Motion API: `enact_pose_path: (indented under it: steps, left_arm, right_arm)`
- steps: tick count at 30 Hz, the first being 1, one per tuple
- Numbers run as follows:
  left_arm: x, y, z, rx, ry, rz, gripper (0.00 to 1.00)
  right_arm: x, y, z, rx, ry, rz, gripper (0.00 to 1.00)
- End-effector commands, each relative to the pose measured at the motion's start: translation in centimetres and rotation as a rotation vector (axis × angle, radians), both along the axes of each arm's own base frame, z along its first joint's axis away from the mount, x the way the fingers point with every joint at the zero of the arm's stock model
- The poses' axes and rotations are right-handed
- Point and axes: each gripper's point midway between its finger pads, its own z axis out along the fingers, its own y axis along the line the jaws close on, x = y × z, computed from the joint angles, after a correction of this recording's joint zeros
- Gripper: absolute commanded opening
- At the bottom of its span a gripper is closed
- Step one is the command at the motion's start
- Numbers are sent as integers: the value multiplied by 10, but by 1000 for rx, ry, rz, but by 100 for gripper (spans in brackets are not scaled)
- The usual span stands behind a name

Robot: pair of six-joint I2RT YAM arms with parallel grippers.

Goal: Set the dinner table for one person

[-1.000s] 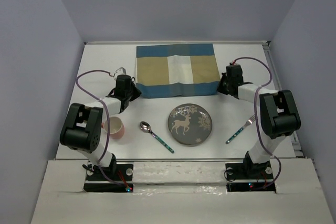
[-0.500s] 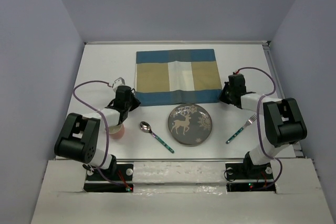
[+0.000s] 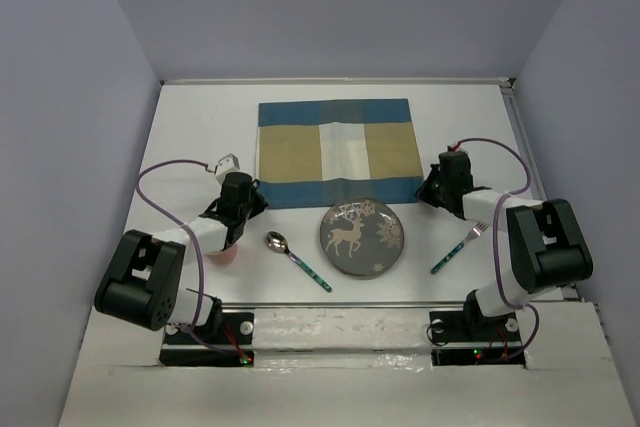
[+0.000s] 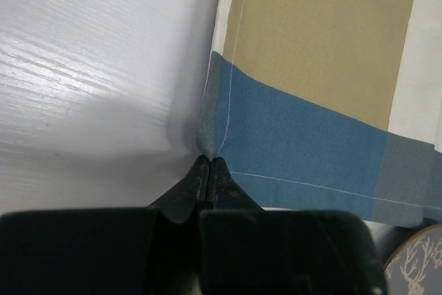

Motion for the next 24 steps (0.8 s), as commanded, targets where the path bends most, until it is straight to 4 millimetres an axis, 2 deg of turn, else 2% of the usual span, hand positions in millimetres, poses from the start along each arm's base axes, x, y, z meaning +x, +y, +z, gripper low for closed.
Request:
enact_pose_path:
  steps: [1,4,6,7,8,9,10,11,12,14,15,16,17,20,21,22,23,24]
  left_arm:
    - [3,5,16,28,-66,23,6]
    - [2,3,22,16,-80,21,21]
    - [2,1,29,-3,-97,22,39]
    - [2,1,33,-9,-106,23,56]
    - [1,0,36,-15,-110,26,63]
    - [3,-1,48,-28,-141,26,75]
    - [4,-1,54,-34,-157,26,80]
    - [6,-2,69,-49,-186,26,86]
    - [7,-4,78,-56,-203,22,98]
    - [7,-9,93,-66,-227,2,99]
    - [10,-12,115,-76,-274,-6,99]
    - [8,-14,122,-75,-283,-17,99]
    - [10,-17,147,-90,-338,-24,99]
    - [9,-18,179,-87,-403,-45,99]
    - [8,-19,201,-98,-449,-48,99]
    - [7,-18,210,-91,-468,-54,99]
    - [6,-18,219,-88,-485,-59,99]
    - [3,-18,236,-93,-522,-64,99]
  right_arm:
    - [-12,-2,-3,5,18,-2,3]
    - [-15,-3,-2,4,17,-4,10]
    - [-14,-4,2,-2,7,-2,19]
    - [-15,-4,3,-4,10,-3,27]
    - [-16,-4,7,-5,4,-1,41]
    - [-14,-4,10,-4,-5,1,45]
    - [-15,-4,13,-3,-10,1,52]
    - [-15,-5,15,-9,-11,-3,67]
    - [-14,-6,23,-8,-32,-3,71]
    - [-13,-5,33,-7,-55,2,83]
    - [-18,-6,35,-9,-44,4,86]
    - [-19,-6,45,-5,-67,4,88]
    - [-20,-6,51,-7,-80,9,93]
    - [-23,-6,75,6,-140,12,98]
    - [-24,-5,80,12,-156,19,100]
    - [-26,-3,94,24,-196,31,100]
    - [-28,1,92,37,-189,50,100]
    - [-33,4,101,51,-217,72,100]
